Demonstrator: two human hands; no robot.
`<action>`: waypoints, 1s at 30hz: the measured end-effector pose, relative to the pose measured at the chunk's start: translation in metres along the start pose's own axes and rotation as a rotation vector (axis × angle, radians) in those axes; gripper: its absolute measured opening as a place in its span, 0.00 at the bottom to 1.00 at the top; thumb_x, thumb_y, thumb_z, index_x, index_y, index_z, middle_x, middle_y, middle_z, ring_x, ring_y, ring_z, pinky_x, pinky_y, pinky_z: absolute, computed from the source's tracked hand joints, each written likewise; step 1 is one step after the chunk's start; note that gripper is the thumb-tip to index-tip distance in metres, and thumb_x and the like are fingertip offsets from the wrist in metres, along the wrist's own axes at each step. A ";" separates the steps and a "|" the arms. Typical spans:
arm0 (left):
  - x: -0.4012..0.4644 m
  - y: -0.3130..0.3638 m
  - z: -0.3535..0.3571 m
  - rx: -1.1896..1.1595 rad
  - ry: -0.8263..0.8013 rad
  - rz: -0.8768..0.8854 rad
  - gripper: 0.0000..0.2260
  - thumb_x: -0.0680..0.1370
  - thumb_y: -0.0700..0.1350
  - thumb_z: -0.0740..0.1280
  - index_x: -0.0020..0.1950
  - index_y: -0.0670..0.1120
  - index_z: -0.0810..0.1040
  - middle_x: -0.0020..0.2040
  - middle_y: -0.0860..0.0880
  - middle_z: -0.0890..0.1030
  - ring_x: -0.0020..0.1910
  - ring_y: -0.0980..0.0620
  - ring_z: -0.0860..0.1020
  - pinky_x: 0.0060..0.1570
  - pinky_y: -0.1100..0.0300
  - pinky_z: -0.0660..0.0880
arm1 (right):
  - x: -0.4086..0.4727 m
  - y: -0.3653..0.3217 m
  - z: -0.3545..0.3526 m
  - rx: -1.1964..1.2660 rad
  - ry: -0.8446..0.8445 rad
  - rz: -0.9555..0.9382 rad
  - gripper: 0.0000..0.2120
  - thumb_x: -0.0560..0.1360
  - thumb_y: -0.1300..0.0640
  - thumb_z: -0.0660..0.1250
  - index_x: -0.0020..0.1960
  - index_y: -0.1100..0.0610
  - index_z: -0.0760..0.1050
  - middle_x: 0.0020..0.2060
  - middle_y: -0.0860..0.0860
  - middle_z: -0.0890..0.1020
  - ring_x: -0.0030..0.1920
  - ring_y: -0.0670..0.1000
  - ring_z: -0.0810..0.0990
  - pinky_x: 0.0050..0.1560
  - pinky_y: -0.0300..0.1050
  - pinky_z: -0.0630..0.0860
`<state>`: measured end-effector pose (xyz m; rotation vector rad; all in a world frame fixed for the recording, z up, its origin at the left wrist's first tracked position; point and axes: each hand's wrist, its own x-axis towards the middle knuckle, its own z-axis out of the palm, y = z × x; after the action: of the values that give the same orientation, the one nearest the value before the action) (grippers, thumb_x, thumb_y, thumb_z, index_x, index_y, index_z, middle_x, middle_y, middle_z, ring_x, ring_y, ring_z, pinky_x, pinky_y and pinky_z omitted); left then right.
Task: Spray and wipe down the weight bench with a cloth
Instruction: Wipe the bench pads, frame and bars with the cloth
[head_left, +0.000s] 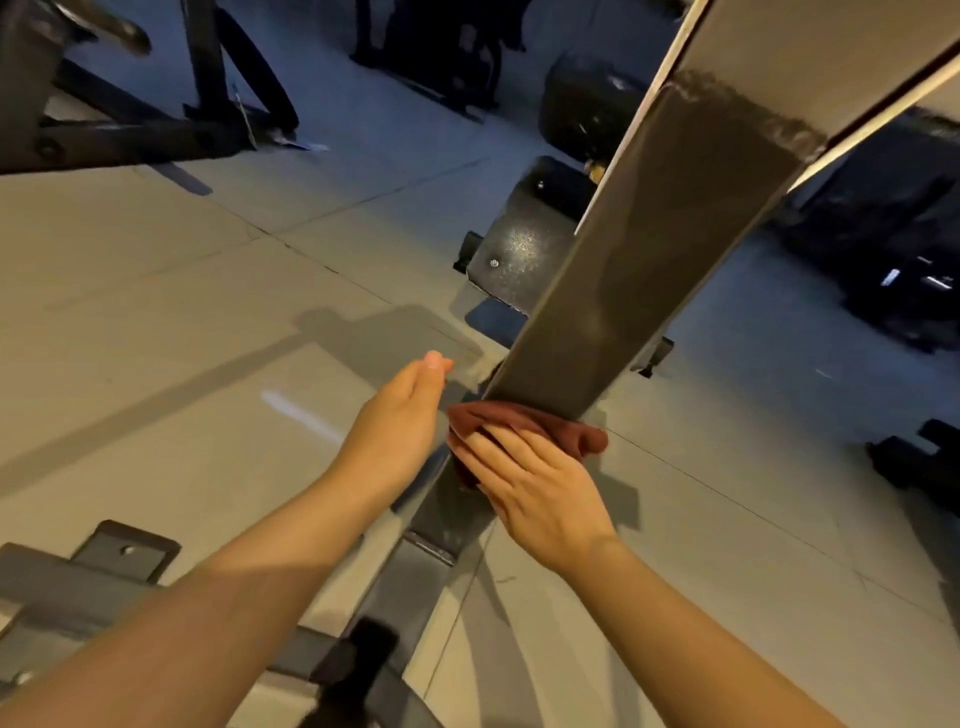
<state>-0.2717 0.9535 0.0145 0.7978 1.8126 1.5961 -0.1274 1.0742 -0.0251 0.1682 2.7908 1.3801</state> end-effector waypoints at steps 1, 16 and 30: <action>0.000 -0.005 0.001 -0.007 -0.039 -0.047 0.22 0.83 0.57 0.46 0.70 0.53 0.71 0.68 0.51 0.74 0.67 0.50 0.71 0.70 0.52 0.64 | -0.002 0.008 -0.004 0.014 0.033 0.013 0.23 0.77 0.50 0.55 0.70 0.51 0.73 0.68 0.48 0.75 0.69 0.50 0.71 0.77 0.48 0.36; -0.006 -0.050 0.000 -0.125 -0.236 -0.172 0.22 0.82 0.58 0.43 0.74 0.58 0.61 0.64 0.59 0.70 0.64 0.59 0.67 0.65 0.59 0.61 | 0.006 0.029 0.003 -0.075 0.202 0.139 0.28 0.79 0.48 0.62 0.75 0.56 0.62 0.71 0.56 0.70 0.72 0.60 0.58 0.76 0.54 0.40; -0.005 -0.099 -0.018 0.029 -0.325 -0.255 0.20 0.83 0.55 0.46 0.70 0.55 0.68 0.63 0.59 0.73 0.56 0.66 0.72 0.57 0.68 0.66 | -0.011 -0.135 0.126 -0.087 -0.257 -0.355 0.26 0.68 0.64 0.65 0.66 0.55 0.76 0.65 0.51 0.78 0.65 0.48 0.77 0.73 0.44 0.54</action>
<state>-0.2872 0.9283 -0.0812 0.7549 1.6311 1.2045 -0.1194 1.0913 -0.2097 -0.1362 2.4015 1.2856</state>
